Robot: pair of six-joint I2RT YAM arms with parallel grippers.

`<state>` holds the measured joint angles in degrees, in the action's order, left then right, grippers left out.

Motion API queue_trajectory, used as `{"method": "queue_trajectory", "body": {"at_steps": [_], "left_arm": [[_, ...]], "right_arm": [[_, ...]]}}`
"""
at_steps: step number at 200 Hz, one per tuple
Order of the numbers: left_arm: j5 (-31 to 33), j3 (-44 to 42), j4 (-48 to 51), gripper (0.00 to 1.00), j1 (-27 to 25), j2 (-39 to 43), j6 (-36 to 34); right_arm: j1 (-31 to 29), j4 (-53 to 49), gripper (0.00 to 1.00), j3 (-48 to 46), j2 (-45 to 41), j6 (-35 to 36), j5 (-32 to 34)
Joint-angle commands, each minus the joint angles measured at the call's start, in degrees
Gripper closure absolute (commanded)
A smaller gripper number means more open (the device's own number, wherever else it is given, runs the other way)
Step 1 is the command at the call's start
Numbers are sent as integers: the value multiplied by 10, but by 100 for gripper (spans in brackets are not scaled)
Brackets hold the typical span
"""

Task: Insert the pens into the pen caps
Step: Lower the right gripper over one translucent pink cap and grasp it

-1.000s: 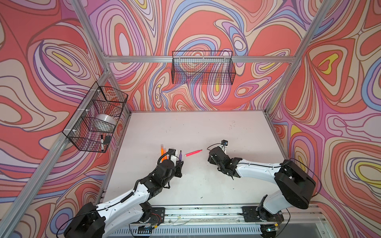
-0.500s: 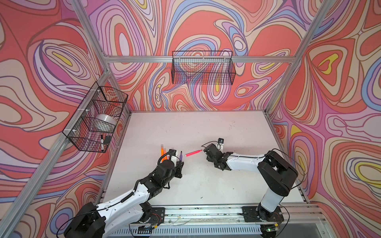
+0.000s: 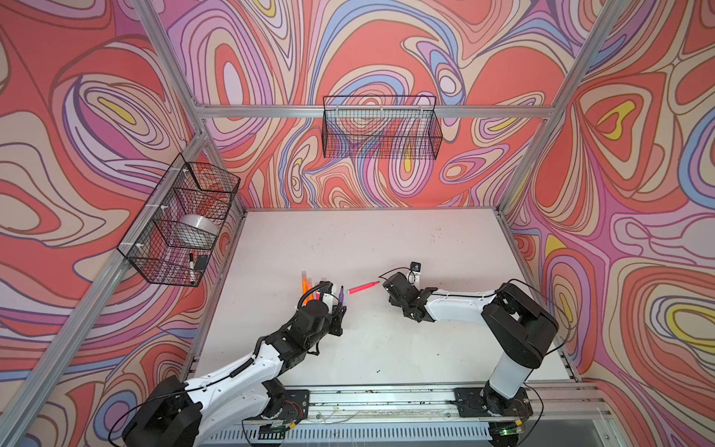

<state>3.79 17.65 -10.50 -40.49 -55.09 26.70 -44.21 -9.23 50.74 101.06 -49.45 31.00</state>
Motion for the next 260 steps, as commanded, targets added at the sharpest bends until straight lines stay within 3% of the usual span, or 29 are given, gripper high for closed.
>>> {"method": "queue_trajectory", "body": {"at_steps": [1, 106, 147, 211, 232, 260], "left_arm": [[-5, -5, -7, 100, 1, 8, 5], [-5, -4, -2, 100, 1, 12, 2], [-6, -4, -5, 100, 1, 11, 4], [-12, -1, -4, 100, 1, 6, 5], [-11, -1, -3, 100, 1, 9, 5], [-12, 0, -2, 100, 1, 8, 5]], "right_arm": [[3, 2, 24, -13, 17, 0, -11], [3, 7, 28, -12, 32, -4, -18], [3, 14, 50, -34, 8, -2, -26], [3, 10, 63, -28, 20, 4, -49], [3, 13, 72, -28, 20, 6, -61], [2, 18, 72, -33, 14, 8, -77]]}}
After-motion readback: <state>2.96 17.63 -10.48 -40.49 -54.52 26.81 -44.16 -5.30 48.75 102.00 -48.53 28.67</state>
